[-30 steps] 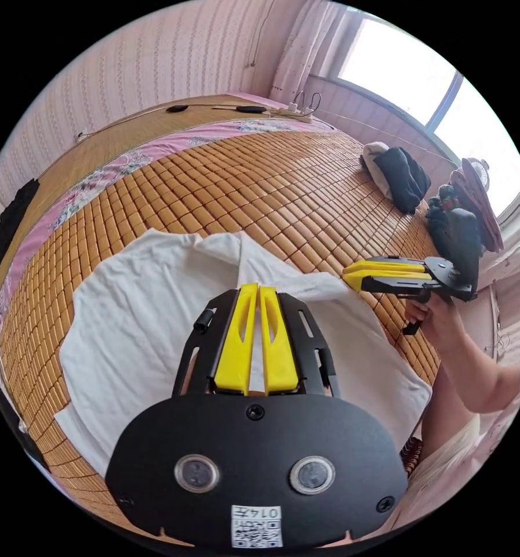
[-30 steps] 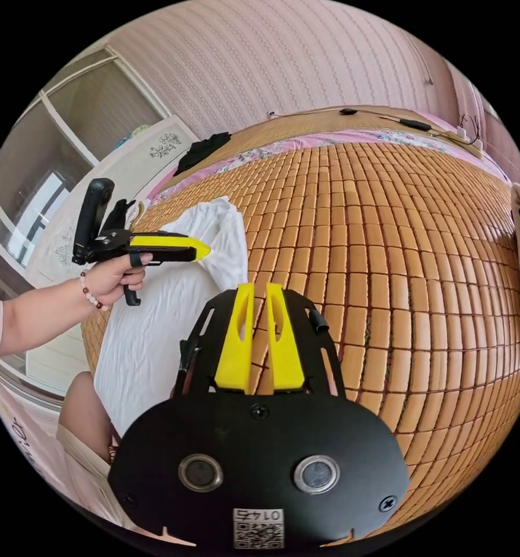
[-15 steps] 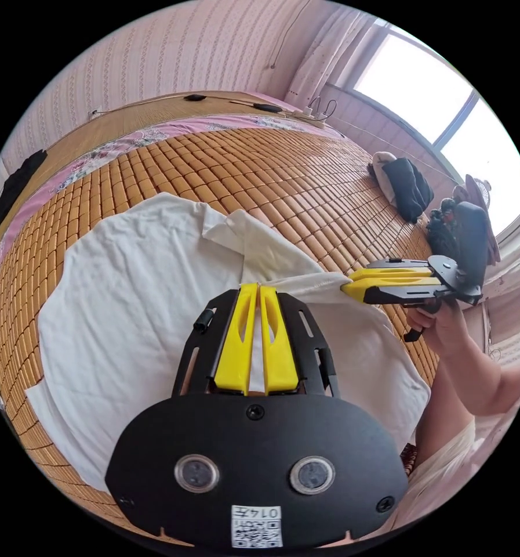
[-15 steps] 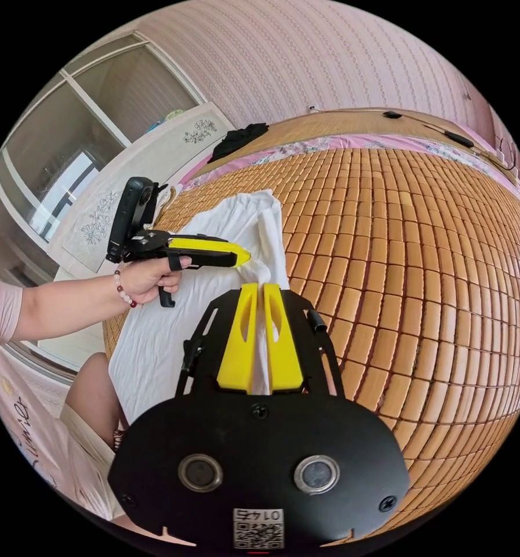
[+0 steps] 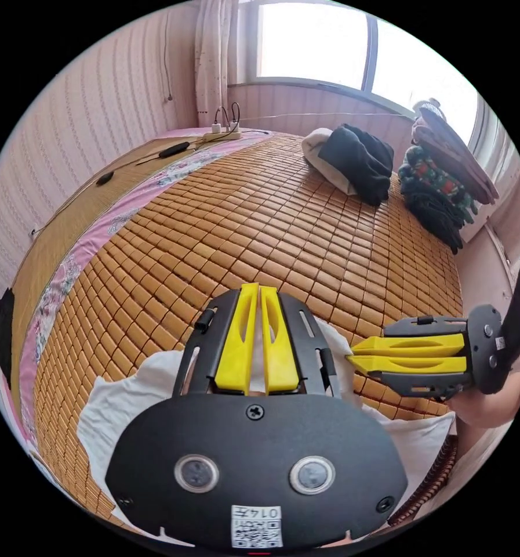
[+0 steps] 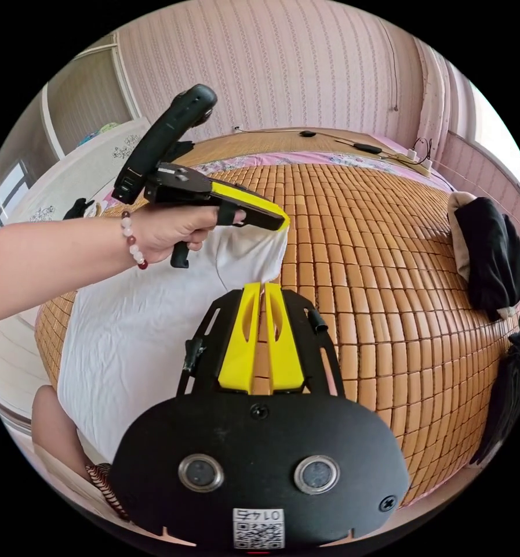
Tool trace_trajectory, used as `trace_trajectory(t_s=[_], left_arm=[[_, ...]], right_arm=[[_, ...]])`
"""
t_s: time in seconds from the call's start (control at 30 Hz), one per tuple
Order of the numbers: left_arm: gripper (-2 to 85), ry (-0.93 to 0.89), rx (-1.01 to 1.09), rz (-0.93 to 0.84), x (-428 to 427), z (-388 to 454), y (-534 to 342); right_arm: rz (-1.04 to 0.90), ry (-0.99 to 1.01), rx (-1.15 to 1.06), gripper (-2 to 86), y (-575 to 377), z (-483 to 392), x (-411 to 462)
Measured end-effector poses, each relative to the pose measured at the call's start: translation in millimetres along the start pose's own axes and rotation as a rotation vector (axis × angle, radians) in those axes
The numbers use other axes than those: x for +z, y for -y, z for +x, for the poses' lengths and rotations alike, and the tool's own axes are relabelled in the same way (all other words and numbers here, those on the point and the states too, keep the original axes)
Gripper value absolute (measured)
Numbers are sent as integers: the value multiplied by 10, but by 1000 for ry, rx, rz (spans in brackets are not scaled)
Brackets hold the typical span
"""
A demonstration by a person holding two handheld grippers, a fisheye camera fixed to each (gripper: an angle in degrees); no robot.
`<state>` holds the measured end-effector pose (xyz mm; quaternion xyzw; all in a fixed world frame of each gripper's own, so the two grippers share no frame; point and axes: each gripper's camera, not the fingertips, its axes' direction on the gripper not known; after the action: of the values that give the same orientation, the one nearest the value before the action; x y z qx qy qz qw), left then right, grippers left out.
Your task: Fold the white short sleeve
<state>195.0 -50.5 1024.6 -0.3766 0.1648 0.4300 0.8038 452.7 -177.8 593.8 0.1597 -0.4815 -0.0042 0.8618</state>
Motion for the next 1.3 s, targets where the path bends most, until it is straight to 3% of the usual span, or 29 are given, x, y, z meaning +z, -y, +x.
trace_trajectory(t_s=[0.2,0.37,0.5,0.9,1.03,1.17,1.3], left_arm=[[-10,-22,-62,-44,189,-44,37],[-10,13,-94,-54,119,-213,-98],[-10,-34,-150,-39,108,-355,-186],[20,-36,-109,-73,150,-236,5],[81,-138,-121,-18,-150,-443,-18],[84,-111,-158,79,-558,-660,-166],[81,-65,-208,99,-922,-866,-646]], right_arm=[[34,43,62,13,-65,161,156],[-12,102,-22,60,150,121,473],[-156,84,-59,43,282,39,835],[-229,28,-93,4,228,-52,1257],[-234,7,-95,2,187,-103,1447],[-271,18,-115,0,190,-106,1611],[-163,-3,-139,-3,374,-22,1706]])
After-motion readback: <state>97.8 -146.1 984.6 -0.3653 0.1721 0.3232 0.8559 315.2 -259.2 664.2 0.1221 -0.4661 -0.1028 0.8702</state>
